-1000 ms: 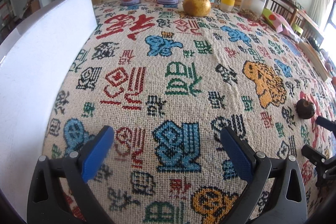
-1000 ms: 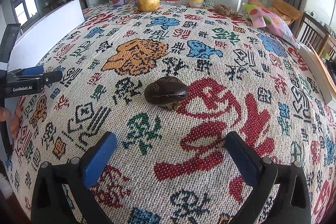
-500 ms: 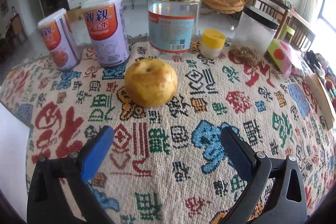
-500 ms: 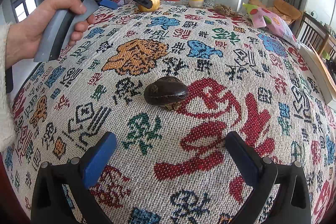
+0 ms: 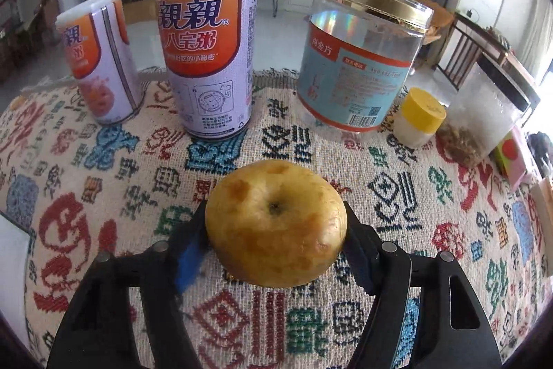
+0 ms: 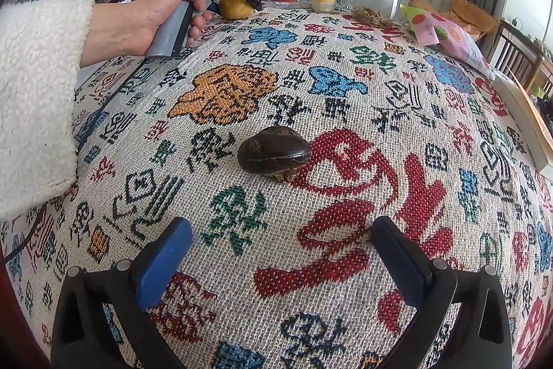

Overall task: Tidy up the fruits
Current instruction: 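Grasp the yellow apple with the left tool, then lift the yellow apple with the left tool while the right tool regrasps the dark fruit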

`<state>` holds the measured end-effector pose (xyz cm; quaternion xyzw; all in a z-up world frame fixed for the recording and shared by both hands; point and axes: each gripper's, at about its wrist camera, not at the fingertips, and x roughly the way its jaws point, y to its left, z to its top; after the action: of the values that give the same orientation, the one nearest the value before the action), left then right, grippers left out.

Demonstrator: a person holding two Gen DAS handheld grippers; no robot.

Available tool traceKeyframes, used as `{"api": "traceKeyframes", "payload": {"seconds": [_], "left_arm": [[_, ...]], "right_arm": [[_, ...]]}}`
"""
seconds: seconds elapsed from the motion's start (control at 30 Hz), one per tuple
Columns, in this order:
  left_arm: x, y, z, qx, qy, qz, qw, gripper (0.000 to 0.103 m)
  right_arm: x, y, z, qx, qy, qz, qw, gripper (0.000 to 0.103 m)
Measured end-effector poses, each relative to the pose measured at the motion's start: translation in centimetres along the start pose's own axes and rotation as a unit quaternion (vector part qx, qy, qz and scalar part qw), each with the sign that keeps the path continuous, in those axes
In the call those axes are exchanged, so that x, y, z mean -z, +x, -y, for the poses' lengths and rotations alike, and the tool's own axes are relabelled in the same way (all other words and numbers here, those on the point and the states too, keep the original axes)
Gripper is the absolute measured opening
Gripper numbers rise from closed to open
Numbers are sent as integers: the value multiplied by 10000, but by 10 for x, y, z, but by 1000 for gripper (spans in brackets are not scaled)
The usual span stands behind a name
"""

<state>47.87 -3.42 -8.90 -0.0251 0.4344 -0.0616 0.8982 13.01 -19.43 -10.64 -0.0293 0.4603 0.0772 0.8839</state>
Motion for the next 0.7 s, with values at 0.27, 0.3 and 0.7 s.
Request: {"api": "traceKeyframes", "payload": {"seconds": [0.27,0.3,0.7], "left_arm": [[79,-99,-32,191,366,-148,9990,72],[92,-113,-36,204,452,-198,9986,72],[239,-198,-19,387,572,-388,9969,72]], "right_arm": [[0,0,0,3,-1,-1,10000,103],[0,0,0,2,-1,-1,10000,103],[0,0,0,7,-3,-1,10000,103]]}}
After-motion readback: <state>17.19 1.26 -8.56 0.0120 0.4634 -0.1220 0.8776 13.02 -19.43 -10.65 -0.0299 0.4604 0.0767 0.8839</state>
